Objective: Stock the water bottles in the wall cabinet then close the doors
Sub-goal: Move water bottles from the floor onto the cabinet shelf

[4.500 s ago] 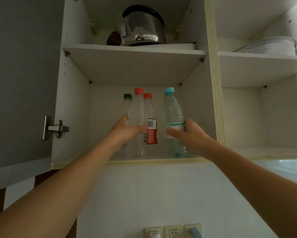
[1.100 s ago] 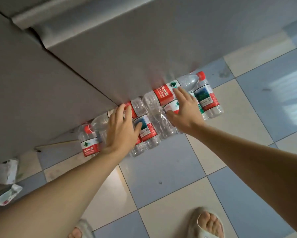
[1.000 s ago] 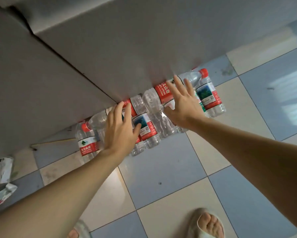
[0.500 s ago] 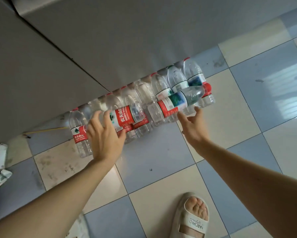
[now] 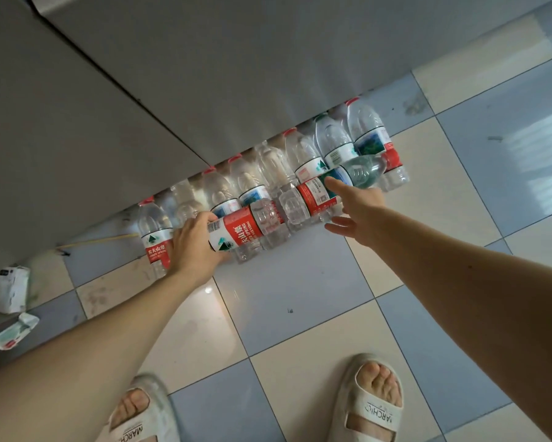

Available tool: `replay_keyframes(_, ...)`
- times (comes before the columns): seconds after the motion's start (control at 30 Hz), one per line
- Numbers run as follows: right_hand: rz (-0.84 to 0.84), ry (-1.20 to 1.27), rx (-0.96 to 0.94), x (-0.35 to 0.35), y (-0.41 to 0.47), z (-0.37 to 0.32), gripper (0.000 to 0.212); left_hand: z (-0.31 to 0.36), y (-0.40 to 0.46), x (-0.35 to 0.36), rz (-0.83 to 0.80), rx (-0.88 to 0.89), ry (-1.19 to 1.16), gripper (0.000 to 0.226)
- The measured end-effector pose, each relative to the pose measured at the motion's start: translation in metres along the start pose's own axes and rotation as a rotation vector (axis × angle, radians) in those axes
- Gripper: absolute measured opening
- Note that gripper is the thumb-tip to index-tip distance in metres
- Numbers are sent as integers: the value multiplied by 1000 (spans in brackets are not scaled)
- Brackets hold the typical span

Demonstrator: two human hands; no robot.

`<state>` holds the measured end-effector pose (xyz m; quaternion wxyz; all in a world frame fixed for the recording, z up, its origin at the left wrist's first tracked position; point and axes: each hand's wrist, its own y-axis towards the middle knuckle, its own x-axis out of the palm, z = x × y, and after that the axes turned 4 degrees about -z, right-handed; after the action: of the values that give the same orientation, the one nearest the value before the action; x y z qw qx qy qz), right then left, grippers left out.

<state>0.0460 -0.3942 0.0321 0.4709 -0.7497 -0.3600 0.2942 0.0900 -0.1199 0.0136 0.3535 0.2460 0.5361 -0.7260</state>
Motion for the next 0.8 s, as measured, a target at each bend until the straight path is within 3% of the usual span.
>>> replay_keyframes(0.1, 17, 34, 22, 2, 3, -11, 39, 2, -5, -5, -33, -36, -111, 67)
replay_keyframes(0.17, 28, 70, 52, 7, 5, -19, 51, 4, -10, -6, -52, -61, -193, 68)
replay_keyframes(0.23, 48, 136, 67, 13, 5, -26, 60, 6, -16, -7, -96, -93, -308, 64)
replay_keyframes(0.37, 52, 187, 32, 19, 1, -25, 59, 11, -25, -7, -176, -187, -491, 53)
replay_keyframes(0.5, 6, 203, -45, 8, -11, -2, 58, 18, -36, -8, -224, -292, -578, 52)
replay_keyframes(0.63, -38, 187, -183, -26, -28, 15, 70, 40, -59, -12, -320, -295, -699, 62)
replay_keyframes(0.8, 61, 63, -231, -67, -43, 34, 68, 70, -87, -5, -550, -282, -669, 55)
